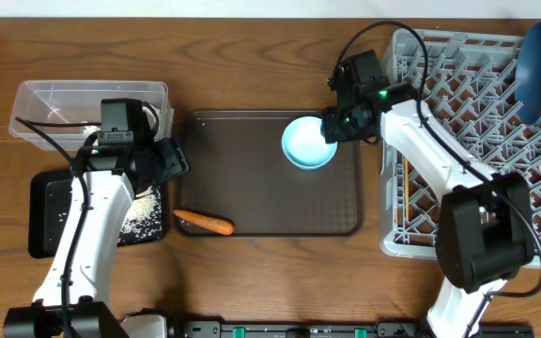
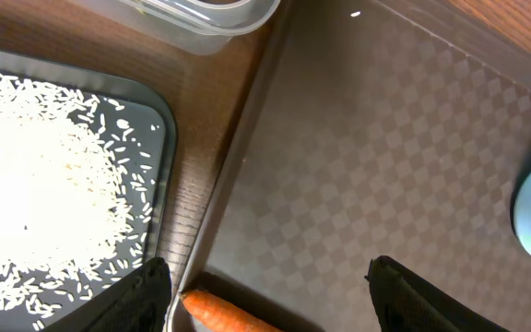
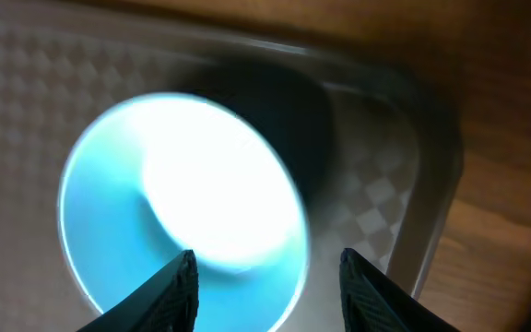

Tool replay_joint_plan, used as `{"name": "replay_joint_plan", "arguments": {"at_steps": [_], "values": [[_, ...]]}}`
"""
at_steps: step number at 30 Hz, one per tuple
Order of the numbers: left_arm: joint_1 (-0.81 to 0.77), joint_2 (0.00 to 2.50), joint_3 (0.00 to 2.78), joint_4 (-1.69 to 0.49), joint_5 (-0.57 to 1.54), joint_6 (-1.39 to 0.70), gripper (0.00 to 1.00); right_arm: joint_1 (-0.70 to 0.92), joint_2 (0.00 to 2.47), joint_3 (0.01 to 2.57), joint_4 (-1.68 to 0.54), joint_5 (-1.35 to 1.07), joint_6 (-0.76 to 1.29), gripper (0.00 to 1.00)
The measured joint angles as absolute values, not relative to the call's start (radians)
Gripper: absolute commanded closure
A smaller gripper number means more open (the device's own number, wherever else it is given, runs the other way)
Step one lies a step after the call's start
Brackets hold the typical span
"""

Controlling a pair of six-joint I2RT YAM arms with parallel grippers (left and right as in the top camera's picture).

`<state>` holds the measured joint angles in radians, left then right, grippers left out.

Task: Sort waste into correct bins and load items into the dishwasher rack
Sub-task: 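Grasp the light-blue bowl on the brown tray with the right gripper, then carry the bowl into the dish rack and release it with the right gripper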

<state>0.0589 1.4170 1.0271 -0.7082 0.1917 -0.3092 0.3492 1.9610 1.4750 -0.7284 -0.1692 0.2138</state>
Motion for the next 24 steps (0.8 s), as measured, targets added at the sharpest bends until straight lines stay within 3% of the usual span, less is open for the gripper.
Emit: {"name": "replay_joint_plan", "arguments": {"at_steps": [5, 7, 9, 12, 24], "values": [[0.059, 1.417, 1.027, -0.709, 0.192, -0.309, 0.29, 0.349, 2.031, 1.475, -0.745, -0.172, 0.22, 0.54], [0.059, 1.417, 1.027, -0.709, 0.192, -0.309, 0.29, 0.349, 2.053, 1.475, -0.746, -0.175, 0.219, 0.64], [0.059, 1.417, 1.027, -0.709, 0.192, -0.309, 0.29, 0.349, 2.067, 1.475, -0.748, -0.176, 0.223, 0.82], [0.059, 1.417, 1.027, -0.71, 0.192, -0.309, 0.29, 0.349, 2.069, 1.475, -0.747, -0.176, 0.223, 0.99], [0.059, 1.417, 1.027, -0.714, 0.192, -0.309, 0.29, 0.347, 2.063, 1.495, -0.769, -0.159, 0.231, 0.99]]}}
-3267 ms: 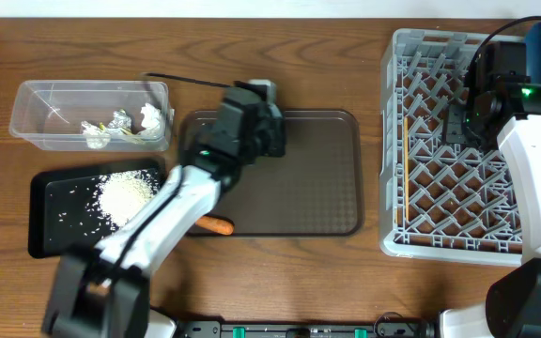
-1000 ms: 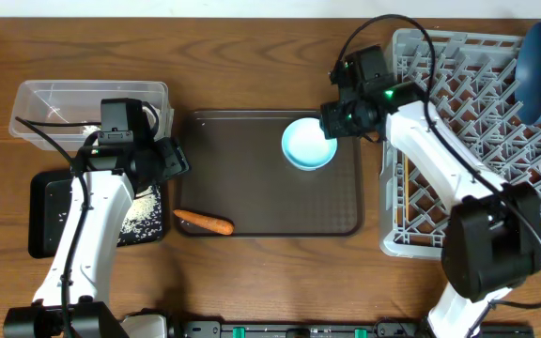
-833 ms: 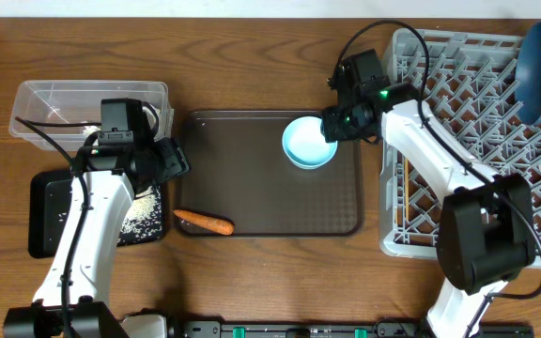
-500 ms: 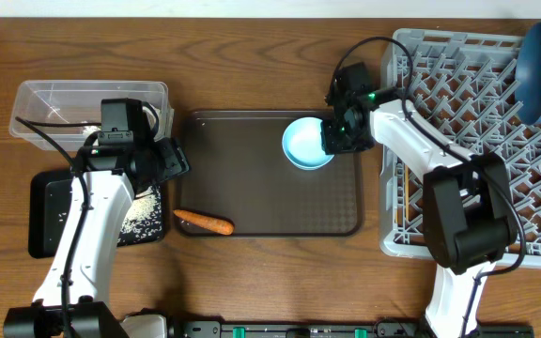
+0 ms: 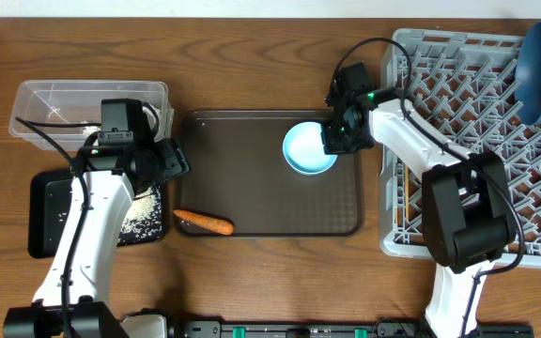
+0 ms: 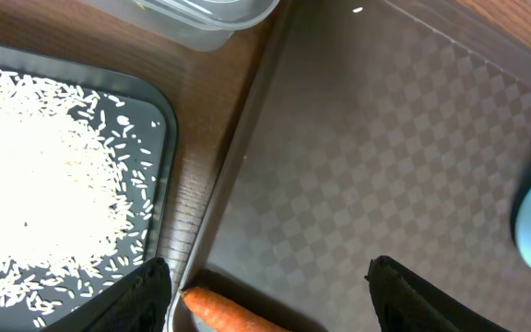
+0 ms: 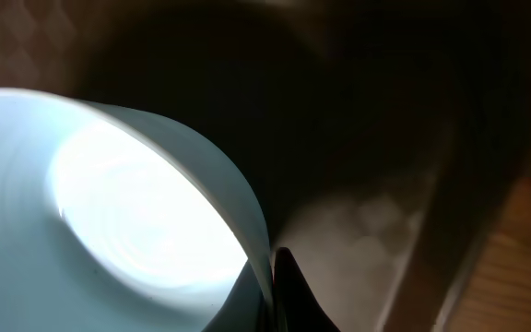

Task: Sort waste into correct bins and load items into the dishwasher rack
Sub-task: 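Carry the bowl into the dish rack and release it with the right gripper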

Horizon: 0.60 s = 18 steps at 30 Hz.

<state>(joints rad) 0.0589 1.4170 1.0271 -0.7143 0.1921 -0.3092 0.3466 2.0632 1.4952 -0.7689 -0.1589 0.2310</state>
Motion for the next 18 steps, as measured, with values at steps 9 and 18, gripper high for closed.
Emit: {"name": "replay_joint_plan", "arguments": {"at_steps": [9, 18], "values": [[0.059, 1.417, 1.027, -0.714, 0.192, -0.309, 0.29, 0.246, 1.788, 1.604, -0.764, 0.131, 0.158, 0.99], [0.059, 1.417, 1.027, -0.714, 0.192, -0.309, 0.29, 0.1, 1.708, 1.625, -0.827, 0.679, 0.13, 0.99]]}}
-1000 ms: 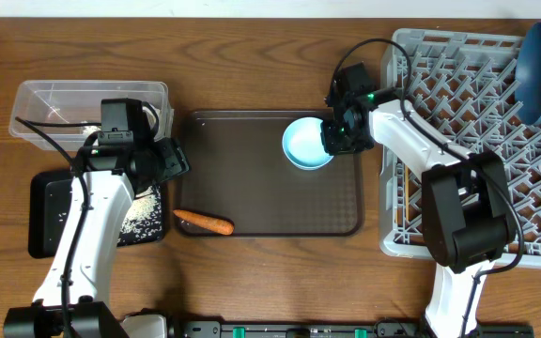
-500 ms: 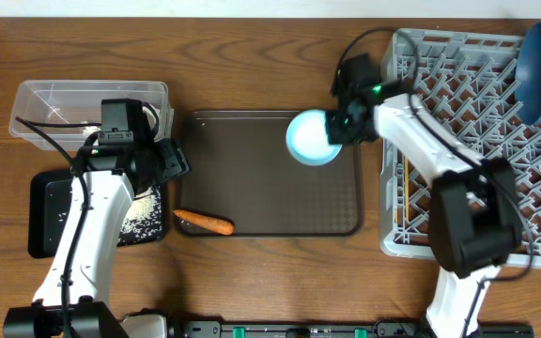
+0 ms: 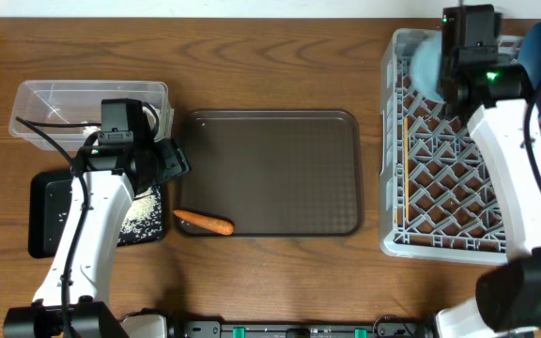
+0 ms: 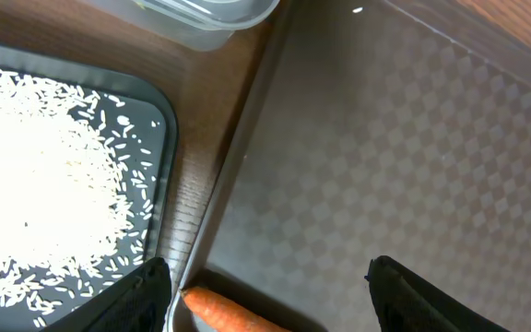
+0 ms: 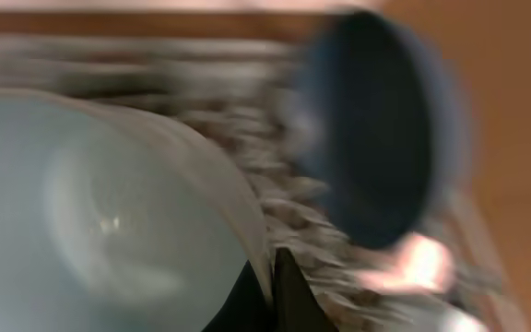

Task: Sort waste into correct bins and load items into the dishwasher rack
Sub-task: 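Carry the bowl into the dish rack and release it with the right gripper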

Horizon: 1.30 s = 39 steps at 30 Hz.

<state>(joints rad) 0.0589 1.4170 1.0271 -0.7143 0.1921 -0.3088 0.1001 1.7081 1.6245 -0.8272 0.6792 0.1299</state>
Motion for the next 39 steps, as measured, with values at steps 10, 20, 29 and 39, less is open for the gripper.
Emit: {"name": "replay_joint_plan", "arguments": {"at_steps": [10, 20, 29, 39], "values": [[0.059, 1.417, 1.027, -0.714, 0.192, -0.309, 0.29, 0.065, 1.878, 1.594, -0.804, 1.145, 0.162, 0.99], [0.059, 1.417, 1.027, -0.715, 0.192, -0.309, 0.29, 0.06, 1.995, 1.593, -0.799, 1.203, 0.168, 0.99], [0.059, 1.417, 1.027, -0.717, 0.192, -0.309, 0.29, 0.084, 2.003, 1.591, -0.812, 1.174, 0.168, 0.99], [0.059, 1.417, 1.027, -0.718, 0.192, -0.309, 0.29, 0.098, 2.002, 1.573, -0.819, 1.184, 0.172, 0.99]]}}
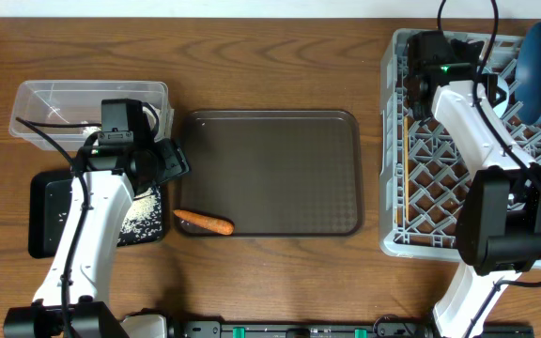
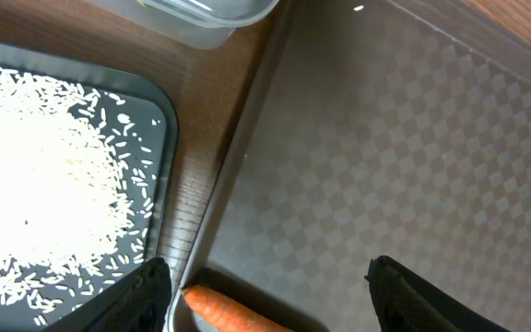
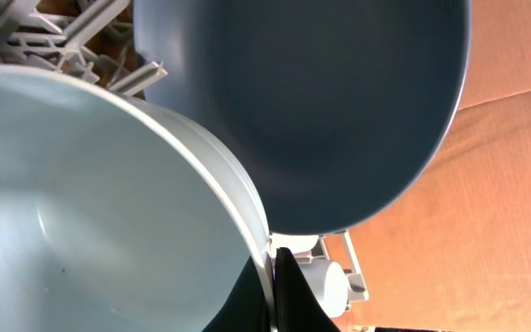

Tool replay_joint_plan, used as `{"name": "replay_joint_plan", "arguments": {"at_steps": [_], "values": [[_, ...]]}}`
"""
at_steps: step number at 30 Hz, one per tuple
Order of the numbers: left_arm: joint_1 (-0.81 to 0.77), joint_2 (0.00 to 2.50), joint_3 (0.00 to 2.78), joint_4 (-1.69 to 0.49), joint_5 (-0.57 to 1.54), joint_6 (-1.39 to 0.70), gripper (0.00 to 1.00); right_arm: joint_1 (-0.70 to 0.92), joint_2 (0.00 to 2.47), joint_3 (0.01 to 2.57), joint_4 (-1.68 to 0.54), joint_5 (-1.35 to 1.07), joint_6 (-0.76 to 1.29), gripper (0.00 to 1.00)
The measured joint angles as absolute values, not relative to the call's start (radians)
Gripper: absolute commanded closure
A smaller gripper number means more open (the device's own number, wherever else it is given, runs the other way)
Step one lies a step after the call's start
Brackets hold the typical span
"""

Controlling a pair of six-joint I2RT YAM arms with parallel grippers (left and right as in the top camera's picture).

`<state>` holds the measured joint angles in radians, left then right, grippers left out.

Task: Sort waste into correct bins and load items into the dishwasher rack
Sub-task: 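Carry the bowl into the dish rack and release it with the right gripper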

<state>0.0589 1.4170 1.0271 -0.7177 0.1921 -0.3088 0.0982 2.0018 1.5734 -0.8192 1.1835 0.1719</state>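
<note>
My right gripper (image 3: 273,266) is shut on the rim of a light blue bowl (image 3: 90,212). It holds the bowl on edge at the back of the grey dishwasher rack (image 1: 440,188), close beside a dark blue bowl (image 3: 321,101) that stands there. An orange carrot (image 1: 203,222) lies at the front left corner of the brown tray (image 1: 270,174). My left gripper (image 2: 270,295) hangs open above that corner, with the carrot (image 2: 229,315) between its fingers and below them.
A clear plastic container (image 1: 64,99) sits at the back left. In front of it is a black tray (image 1: 50,211) with spilled rice (image 2: 35,203). A white cup (image 3: 325,281) stands in the rack past the bowls.
My right gripper has gone from above the rack's back left corner down and to the right. The light blue bowl is now beside the dark blue bowl. The left arm has not moved.
The light blue bowl sat on the brown tray with my right gripper open over it. Then the gripper was shut on its rim. Then the bowl was off the tray and over the rack, and now it is held low in the rack's back row.
</note>
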Motion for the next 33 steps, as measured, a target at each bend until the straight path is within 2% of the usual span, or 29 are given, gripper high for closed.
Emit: {"name": "replay_joint_plan", "arguments": {"at_steps": [9, 14, 21, 23, 24, 27, 30, 33], "values": [[0.059, 1.417, 1.027, -0.718, 0.192, -0.309, 0.29, 0.15, 1.997, 1.562, -0.868, 1.199, 0.188, 0.98], [0.059, 1.417, 1.027, -0.718, 0.192, -0.309, 0.29, 0.186, 1.996, 1.555, -0.908, 1.182, 0.184, 0.92], [0.059, 1.417, 1.027, -0.718, 0.192, -0.309, 0.29, 0.19, 1.996, 1.547, -1.004, 1.104, 0.182, 0.76], [0.059, 1.417, 1.027, -0.718, 0.192, -0.309, 0.29, 0.19, 1.996, 1.546, -1.029, 1.084, 0.194, 0.67], [0.059, 1.417, 1.027, -0.718, 0.192, -0.309, 0.29, 0.19, 1.996, 1.544, -1.045, 1.067, 0.2, 0.57], [0.059, 1.417, 1.027, -0.718, 0.192, -0.309, 0.29, 0.191, 1.996, 1.535, -1.082, 1.01, 0.229, 0.39], [0.059, 1.417, 1.027, -0.718, 0.192, -0.309, 0.29, 0.199, 1.996, 1.53, -1.112, 0.976, 0.244, 0.33], [0.059, 1.417, 1.027, -0.718, 0.192, -0.309, 0.29, 0.216, 1.996, 1.53, -1.119, 0.956, 0.249, 0.32]]}}
